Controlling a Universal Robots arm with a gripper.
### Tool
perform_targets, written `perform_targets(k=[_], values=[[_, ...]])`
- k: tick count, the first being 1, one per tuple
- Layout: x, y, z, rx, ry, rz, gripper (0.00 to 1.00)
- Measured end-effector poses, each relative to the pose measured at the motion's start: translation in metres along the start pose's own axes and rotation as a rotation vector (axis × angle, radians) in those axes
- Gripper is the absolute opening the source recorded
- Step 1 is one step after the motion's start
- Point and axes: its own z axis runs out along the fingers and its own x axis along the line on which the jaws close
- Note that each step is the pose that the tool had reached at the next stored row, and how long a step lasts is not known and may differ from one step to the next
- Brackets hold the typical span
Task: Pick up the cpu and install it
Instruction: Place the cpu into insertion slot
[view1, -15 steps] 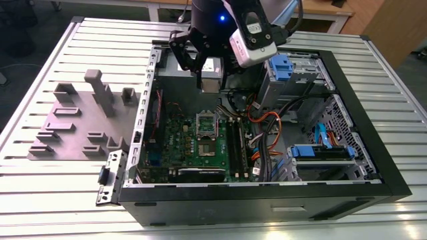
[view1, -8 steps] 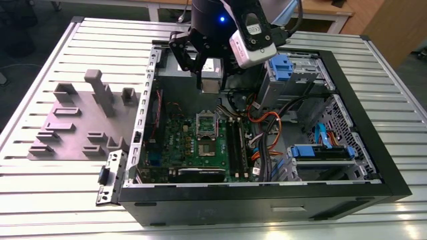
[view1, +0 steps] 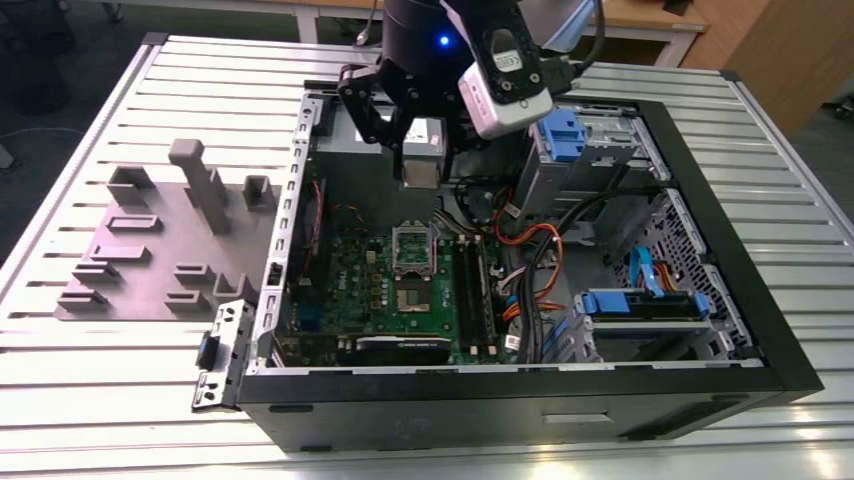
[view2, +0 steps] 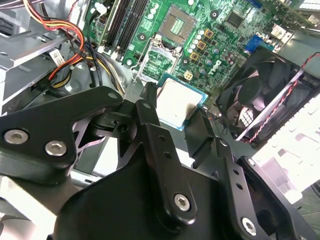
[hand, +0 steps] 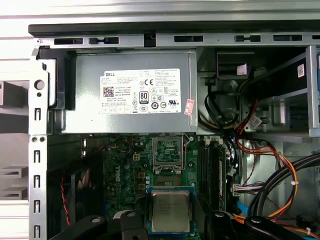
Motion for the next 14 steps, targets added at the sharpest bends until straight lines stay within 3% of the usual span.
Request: perform_targets(k=[6,14], values=[[-0.0001,-0.0015,0.0068,0.0002,0.0001,-0.001,0.47],[-0.0001,-0.0016,0.0083,0.0000,0.0001,-0.001,0.47]])
